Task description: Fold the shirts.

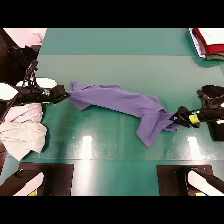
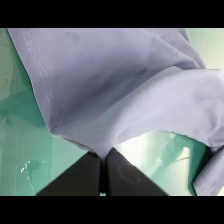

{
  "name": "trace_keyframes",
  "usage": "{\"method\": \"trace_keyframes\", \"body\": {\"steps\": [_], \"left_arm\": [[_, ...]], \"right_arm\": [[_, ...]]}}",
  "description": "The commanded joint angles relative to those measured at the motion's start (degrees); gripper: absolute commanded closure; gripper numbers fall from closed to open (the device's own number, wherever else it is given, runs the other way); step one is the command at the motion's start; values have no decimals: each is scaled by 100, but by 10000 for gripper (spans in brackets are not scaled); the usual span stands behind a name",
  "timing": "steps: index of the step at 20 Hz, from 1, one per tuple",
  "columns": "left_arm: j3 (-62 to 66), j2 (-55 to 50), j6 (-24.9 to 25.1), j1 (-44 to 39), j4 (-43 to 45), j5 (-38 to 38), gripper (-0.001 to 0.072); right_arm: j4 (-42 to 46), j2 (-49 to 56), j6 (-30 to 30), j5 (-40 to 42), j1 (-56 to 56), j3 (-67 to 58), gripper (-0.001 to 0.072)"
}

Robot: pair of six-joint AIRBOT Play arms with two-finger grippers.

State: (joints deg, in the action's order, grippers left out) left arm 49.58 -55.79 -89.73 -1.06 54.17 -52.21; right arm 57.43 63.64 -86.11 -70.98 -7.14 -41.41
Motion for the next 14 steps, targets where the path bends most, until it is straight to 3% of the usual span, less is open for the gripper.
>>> {"method": "trace_keyframes", "body": {"steps": [1, 5, 14], "left_arm": [[9, 4, 17, 4, 4, -37, 684], [1029, 4, 155, 249, 31, -245, 685], [6747, 4, 573, 610, 11, -446, 684]], "right_arm": [[-46, 164, 157, 599, 330, -9, 677], [-44, -544, 269, 704, 127, -951, 696], [-37, -1818, 654, 1845, -1110, -5630, 696]]}}
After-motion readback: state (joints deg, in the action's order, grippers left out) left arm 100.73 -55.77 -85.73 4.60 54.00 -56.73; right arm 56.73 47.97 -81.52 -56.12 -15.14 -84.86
